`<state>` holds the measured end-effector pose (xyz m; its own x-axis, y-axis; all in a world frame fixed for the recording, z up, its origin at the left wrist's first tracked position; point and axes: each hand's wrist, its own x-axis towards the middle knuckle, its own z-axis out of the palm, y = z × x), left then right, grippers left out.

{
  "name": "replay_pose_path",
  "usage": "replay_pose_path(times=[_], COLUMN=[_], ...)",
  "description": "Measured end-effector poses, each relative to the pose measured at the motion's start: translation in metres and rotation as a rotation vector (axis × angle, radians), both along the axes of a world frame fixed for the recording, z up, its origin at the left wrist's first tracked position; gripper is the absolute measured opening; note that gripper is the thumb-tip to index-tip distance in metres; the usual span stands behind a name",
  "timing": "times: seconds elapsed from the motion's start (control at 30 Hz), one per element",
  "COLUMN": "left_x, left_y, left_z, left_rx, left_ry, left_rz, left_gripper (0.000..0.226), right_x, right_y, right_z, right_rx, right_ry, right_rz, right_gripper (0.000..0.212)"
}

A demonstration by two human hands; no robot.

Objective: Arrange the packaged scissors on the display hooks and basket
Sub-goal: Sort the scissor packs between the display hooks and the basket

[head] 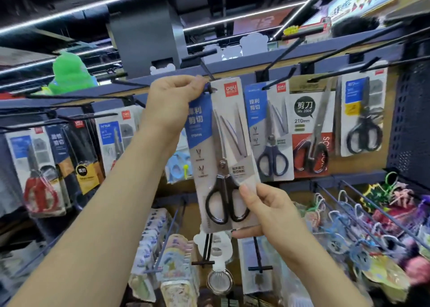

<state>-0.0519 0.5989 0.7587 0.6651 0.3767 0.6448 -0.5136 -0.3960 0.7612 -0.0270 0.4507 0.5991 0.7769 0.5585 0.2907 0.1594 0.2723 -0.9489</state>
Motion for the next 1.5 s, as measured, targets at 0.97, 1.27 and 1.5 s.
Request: replay_pose_path(times=[0.97, 1.27, 1.5], left_x=[0.026, 0.02, -0.017], left_y=[0.021, 0.014, -0.001], left_z=[-0.158, -0.156, -0.152], left_rx=[0.045, 0.194, 0.249], left_ry=[0.176, 0.159, 0.003], left_rz=[0.241, 0.401, 0.439], left_gripper=[0.046, 0.053, 0.035], right_x=[0.057, 0.062, 0.045], right_y=[0.046, 0.029, -0.02], right_z=[-0.018, -0.007, -0.007], right_rx=[-0.18, -0.191, -0.303], right_ry=[-0.373, -0.332, -0.406], right_rz=[-0.133, -0.212, -0.337], right_gripper=[0.08, 0.074, 0.033])
